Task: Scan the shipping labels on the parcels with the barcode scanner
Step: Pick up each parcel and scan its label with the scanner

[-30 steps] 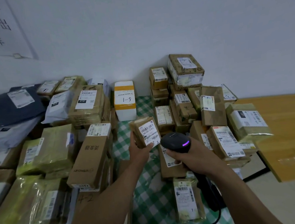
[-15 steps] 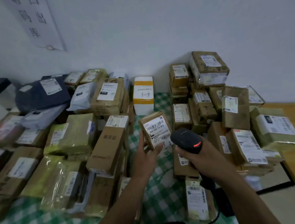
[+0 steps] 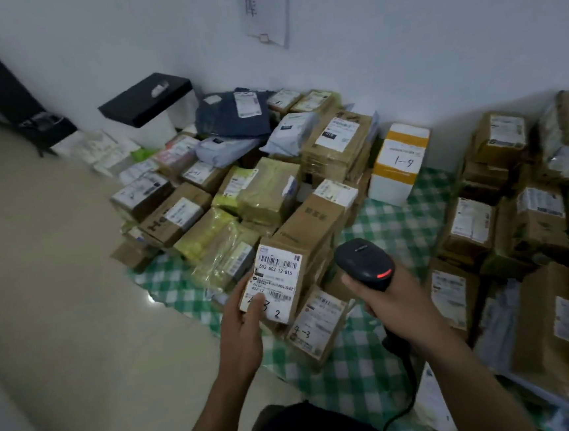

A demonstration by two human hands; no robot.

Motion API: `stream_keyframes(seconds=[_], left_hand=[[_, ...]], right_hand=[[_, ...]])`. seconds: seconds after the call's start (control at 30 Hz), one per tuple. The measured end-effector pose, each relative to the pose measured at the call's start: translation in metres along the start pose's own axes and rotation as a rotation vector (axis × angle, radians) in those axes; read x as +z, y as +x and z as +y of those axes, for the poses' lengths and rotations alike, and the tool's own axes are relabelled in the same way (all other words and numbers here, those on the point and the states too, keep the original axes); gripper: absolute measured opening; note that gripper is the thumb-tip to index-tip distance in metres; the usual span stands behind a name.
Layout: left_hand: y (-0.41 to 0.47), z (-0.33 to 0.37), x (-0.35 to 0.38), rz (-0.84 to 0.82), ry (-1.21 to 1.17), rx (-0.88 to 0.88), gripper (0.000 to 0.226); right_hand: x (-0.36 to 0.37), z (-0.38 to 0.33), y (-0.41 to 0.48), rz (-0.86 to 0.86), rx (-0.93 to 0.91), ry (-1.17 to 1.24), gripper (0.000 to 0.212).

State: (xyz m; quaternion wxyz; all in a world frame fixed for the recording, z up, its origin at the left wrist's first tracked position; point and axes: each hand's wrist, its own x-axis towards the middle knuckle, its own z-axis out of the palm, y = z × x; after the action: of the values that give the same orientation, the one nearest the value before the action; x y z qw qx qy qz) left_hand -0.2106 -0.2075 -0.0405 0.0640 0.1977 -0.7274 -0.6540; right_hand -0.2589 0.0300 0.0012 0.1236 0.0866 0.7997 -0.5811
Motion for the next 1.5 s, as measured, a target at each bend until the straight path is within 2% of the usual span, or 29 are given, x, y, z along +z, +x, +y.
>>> stream_keyframes(seconds=[0.1,0.17,0.3,0.37,0.43,0.5,0.6,0.67,0.73,0.8,0.9,1.0,1.07,1.1,1.23,1.33,1.43,1.5], left_hand=[[0.004,-0.013,-0.013,0.029,0.091,-0.104,0.026],[0.012,-0.022,-0.018,0.001,0.142,-0.205,0.028],[0.027,-0.031,-0.020,-0.066,0.335,-0.213,0.087],[0.032,-0.032,-0.018,-0.034,0.438,-0.174,0.099],[0.032,-0.029,-0.016,-0.003,0.527,-0.114,0.095],[0.031,-0.025,-0.013,0.050,0.620,-0.032,0.078],[0.020,-0.018,-0.004,0.192,0.708,0.062,0.066],[0.010,-0.015,0.006,0.225,0.673,0.241,0.058],[-0.004,-0.014,0.026,0.069,0.610,0.430,0.040],[-0.018,-0.015,0.056,-0.200,0.604,0.461,0.026],[-0.037,-0.025,0.106,-0.495,0.548,0.271,0.025],[-0.048,-0.040,0.149,-0.708,0.570,0.128,0.037],[-0.055,-0.049,0.169,-0.828,0.571,0.019,0.032],[-0.058,-0.055,0.179,-0.878,0.588,-0.021,0.030],[-0.072,-0.080,0.210,-1.080,0.650,-0.039,0.046],[-0.078,-0.113,0.220,-1.086,0.605,-0.066,0.044],[-0.075,-0.179,0.225,-1.077,0.583,-0.125,0.074],[-0.082,-0.182,0.219,-1.062,0.540,-0.181,0.092]], right_hand=[[0.007,0.002,0.000,-0.033,0.011,-0.034,0.056],[0.008,0.004,-0.001,-0.046,0.021,-0.037,0.055],[0.005,0.004,-0.009,-0.069,0.038,-0.061,0.049],[0.002,0.005,-0.014,-0.068,0.041,-0.037,0.047],[0.000,0.008,-0.017,-0.064,0.043,-0.006,0.047],[-0.005,0.013,-0.021,-0.076,0.049,0.008,0.044],[-0.012,0.021,-0.031,-0.085,0.051,0.012,0.036],[-0.018,0.026,-0.040,-0.053,0.063,0.021,0.033],[-0.026,0.035,-0.051,-0.006,0.087,0.054,0.026],[-0.036,0.046,-0.060,0.048,0.122,0.076,0.019],[-0.053,0.068,-0.073,0.127,0.177,0.126,0.017],[-0.070,0.093,-0.087,0.238,0.251,0.184,0.031],[-0.078,0.109,-0.098,0.287,0.292,0.195,0.031],[-0.081,0.118,-0.104,0.312,0.313,0.199,0.028],[-0.090,0.147,-0.123,0.404,0.360,0.163,0.028],[-0.089,0.158,-0.134,0.442,0.385,0.190,0.023],[-0.090,0.166,-0.142,0.473,0.370,0.209,0.018],[-0.090,0.172,-0.145,0.493,0.379,0.241,0.019]])
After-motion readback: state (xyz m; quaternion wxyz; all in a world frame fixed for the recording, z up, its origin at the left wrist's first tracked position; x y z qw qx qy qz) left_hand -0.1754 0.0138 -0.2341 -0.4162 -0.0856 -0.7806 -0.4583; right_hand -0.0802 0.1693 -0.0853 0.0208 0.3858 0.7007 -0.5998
